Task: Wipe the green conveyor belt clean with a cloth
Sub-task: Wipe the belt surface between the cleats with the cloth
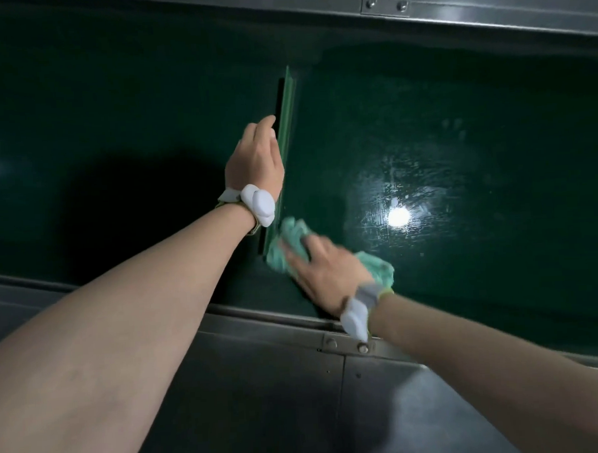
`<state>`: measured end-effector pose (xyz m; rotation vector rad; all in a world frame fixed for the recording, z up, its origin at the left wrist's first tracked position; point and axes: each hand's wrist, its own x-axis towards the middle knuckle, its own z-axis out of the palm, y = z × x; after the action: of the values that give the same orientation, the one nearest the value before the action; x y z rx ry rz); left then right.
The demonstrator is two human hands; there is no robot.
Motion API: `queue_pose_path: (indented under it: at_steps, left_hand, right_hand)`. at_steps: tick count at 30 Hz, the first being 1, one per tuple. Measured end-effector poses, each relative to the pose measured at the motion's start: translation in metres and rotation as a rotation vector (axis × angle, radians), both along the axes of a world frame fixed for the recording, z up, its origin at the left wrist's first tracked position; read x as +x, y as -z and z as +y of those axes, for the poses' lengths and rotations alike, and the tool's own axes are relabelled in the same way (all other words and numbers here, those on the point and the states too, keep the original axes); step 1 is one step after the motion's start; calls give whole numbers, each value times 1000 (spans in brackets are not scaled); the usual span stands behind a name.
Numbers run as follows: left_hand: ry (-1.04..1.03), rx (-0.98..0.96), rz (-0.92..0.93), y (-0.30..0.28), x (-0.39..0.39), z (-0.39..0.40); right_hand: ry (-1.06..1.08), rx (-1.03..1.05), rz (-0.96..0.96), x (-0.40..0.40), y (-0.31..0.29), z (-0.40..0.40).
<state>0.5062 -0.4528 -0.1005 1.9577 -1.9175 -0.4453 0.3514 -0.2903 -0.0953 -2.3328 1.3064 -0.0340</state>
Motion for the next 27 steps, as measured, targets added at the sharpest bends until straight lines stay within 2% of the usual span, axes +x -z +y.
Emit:
queue_pose_path:
  at_steps: [3, 6, 8, 10, 14, 16, 18, 24, 27]
  left_hand:
    - [28, -21, -24, 5, -4, 8]
    - [23, -39, -29, 6, -4, 16]
    - [33, -41, -29, 6, -1, 22]
    - [41, -35, -30, 5, 1, 29]
    - [48, -21, -41, 2, 8, 45]
    - [41, -9, -53, 1, 10, 51]
    - [47, 12, -56, -1, 10, 55]
    - [55, 45, -78, -4, 10, 58]
    - [51, 37, -85, -5, 5, 47]
  right_hand:
    - [-354, 66, 67, -12, -5, 41]
    - [-457, 31, 75, -18, -2, 26]
    - [-352, -80, 43, -25, -1, -1]
    - [-119, -157, 19, -36, 2, -40]
    - [305, -159, 114, -43, 9, -122]
    - [429, -133, 119, -34, 10, -131]
    - [458, -84, 87, -16, 7, -107]
    - [120, -6, -20, 14, 3, 20]
    - [-121, -18, -32, 3, 10, 45]
